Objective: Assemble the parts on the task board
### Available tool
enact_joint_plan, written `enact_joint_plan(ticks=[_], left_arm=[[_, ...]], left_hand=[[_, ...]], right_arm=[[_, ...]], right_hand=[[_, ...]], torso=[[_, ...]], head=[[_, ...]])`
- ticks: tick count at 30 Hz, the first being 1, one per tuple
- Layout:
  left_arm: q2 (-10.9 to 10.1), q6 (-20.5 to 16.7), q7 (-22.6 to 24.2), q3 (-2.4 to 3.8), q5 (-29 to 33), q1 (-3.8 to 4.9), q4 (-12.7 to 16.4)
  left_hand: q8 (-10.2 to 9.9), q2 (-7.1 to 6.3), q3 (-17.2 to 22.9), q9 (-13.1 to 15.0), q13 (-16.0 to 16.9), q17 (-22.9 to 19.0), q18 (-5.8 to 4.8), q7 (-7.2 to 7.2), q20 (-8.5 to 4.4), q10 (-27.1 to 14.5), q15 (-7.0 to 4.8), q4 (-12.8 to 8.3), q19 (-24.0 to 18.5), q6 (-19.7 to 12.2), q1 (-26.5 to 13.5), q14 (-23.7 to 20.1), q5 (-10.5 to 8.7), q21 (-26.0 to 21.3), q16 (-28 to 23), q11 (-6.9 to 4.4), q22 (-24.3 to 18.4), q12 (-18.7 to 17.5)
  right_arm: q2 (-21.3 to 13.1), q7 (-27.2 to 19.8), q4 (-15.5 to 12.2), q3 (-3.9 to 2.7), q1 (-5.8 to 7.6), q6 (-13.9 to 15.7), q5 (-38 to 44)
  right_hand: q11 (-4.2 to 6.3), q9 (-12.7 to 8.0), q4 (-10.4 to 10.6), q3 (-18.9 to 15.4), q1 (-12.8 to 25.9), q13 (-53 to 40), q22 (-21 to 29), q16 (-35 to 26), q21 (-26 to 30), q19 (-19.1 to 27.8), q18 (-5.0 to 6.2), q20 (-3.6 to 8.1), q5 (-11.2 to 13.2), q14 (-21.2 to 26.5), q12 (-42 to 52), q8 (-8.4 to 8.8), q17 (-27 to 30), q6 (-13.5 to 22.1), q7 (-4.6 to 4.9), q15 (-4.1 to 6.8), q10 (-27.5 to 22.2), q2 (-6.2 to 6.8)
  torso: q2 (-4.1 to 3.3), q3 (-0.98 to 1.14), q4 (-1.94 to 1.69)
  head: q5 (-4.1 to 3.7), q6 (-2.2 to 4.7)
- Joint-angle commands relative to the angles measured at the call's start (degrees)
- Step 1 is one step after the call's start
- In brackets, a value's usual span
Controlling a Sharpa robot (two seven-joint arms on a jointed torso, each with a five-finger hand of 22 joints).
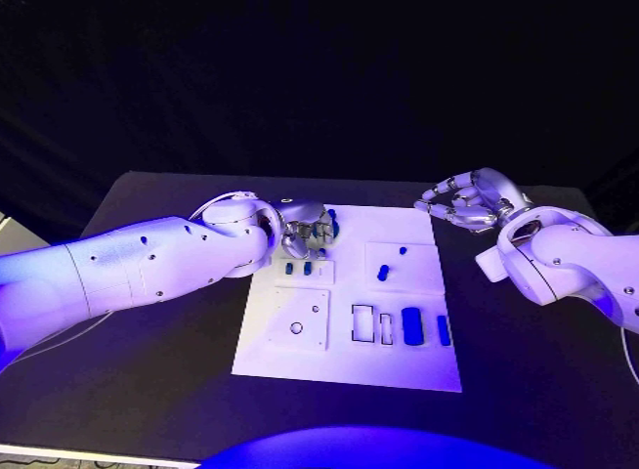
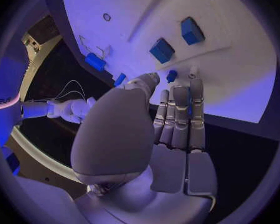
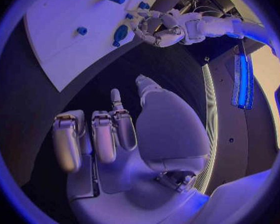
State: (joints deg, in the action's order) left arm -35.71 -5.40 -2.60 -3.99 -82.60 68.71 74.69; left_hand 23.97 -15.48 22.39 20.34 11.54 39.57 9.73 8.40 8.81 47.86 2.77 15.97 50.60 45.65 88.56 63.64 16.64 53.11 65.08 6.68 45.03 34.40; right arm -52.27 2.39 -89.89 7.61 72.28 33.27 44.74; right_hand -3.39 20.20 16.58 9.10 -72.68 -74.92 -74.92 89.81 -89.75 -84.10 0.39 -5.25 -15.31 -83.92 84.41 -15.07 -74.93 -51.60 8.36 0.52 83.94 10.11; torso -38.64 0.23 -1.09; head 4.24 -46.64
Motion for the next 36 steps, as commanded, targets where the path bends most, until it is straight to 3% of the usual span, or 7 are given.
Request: enact_joint_plan(ticks=[1,10,20,36], left_arm=[[0.5,3.8,-2.1,0.02,-3.5,0.0,-0.4],[1.3,3.8,-3.0,0.02,-4.1,0.0,-1.4],[2.2,3.2,-2.3,0.02,-3.4,-0.01,-2.2],[3.8,3.9,-1.9,0.0,-2.5,-0.1,-3.8]], left_hand=[[-0.3,-0.47,0.3,-0.1,-0.1,0.7,0.71,-0.03,-0.17,0.5,0.04,0.0,0.4,0.7,-0.3,0.8,-0.12,0.4,0.7,0.05,0.2,-0.1],[-0.3,0.02,1.5,-0.5,-0.5,1.8,0.75,0.05,-0.28,1.2,-0.15,-0.3,0.4,2.0,0.0,1.5,-0.03,1.5,2.5,-0.18,1.1,0.1],[-1.1,0.97,5.9,-1.3,-1.7,3.2,0.62,0.11,-0.79,3.6,-0.7,-1.9,0.2,4.2,1.0,2.5,-0.29,4.5,5.1,-0.75,4.0,-0.8],[-2.7,0.42,7.2,-2.0,-3.0,4.5,0.36,0.32,-0.75,4.4,-0.55,-2.5,0.4,4.0,-0.6,3.7,-0.53,6.3,6.8,-0.57,6.0,-3.0]], right_arm=[[0.1,-0.7,-0.1,-0.01,-0.03,-0.1,0.8],[0.1,-0.7,-0.1,-0.01,-0.03,-0.1,0.9],[0.2,-0.6,-0.2,-0.01,-0.03,-0.2,0.9],[0.2,-0.6,-0.3,-0.02,-0.03,-0.2,1.0]], right_hand=[[-0.38,-0.1,-0.1,0.1,0.0,-10.3,-15.0,-0.2,-0.2,-5.9,-0.37,-0.32,-0.2,-5.9,-0.3,-0.14,-14.3,0.3,0.08,-0.15,1.2,-0.37],[-0.38,-0.1,-0.1,0.1,0.0,-10.3,-15.0,-0.2,-0.2,-5.9,-0.37,-0.32,-0.2,-5.9,-0.3,-0.14,-14.3,0.3,0.08,-0.15,1.2,-0.37],[-0.38,-0.1,-0.1,0.1,0.0,-10.3,-15.0,-0.2,-0.2,-5.9,-0.37,-0.32,-0.2,-5.9,-0.3,-0.14,-14.3,0.3,0.08,-0.15,1.2,-0.37],[-0.38,-0.1,-0.1,0.2,-0.1,-10.4,-15.1,-0.1,-0.3,-5.9,-0.39,-0.32,-0.4,-5.9,-0.2,-0.16,-14.4,0.3,0.08,-0.15,1.3,-0.36]], torso=[[0.02,0.02,-0.05],[0.08,-0.04,-0.12],[0.06,-0.06,-0.18],[0.1,-0.03,-0.18]], head=[[-0.13,-0.02],[-0.32,-0.09],[-0.37,-0.16],[-0.67,-0.36]])
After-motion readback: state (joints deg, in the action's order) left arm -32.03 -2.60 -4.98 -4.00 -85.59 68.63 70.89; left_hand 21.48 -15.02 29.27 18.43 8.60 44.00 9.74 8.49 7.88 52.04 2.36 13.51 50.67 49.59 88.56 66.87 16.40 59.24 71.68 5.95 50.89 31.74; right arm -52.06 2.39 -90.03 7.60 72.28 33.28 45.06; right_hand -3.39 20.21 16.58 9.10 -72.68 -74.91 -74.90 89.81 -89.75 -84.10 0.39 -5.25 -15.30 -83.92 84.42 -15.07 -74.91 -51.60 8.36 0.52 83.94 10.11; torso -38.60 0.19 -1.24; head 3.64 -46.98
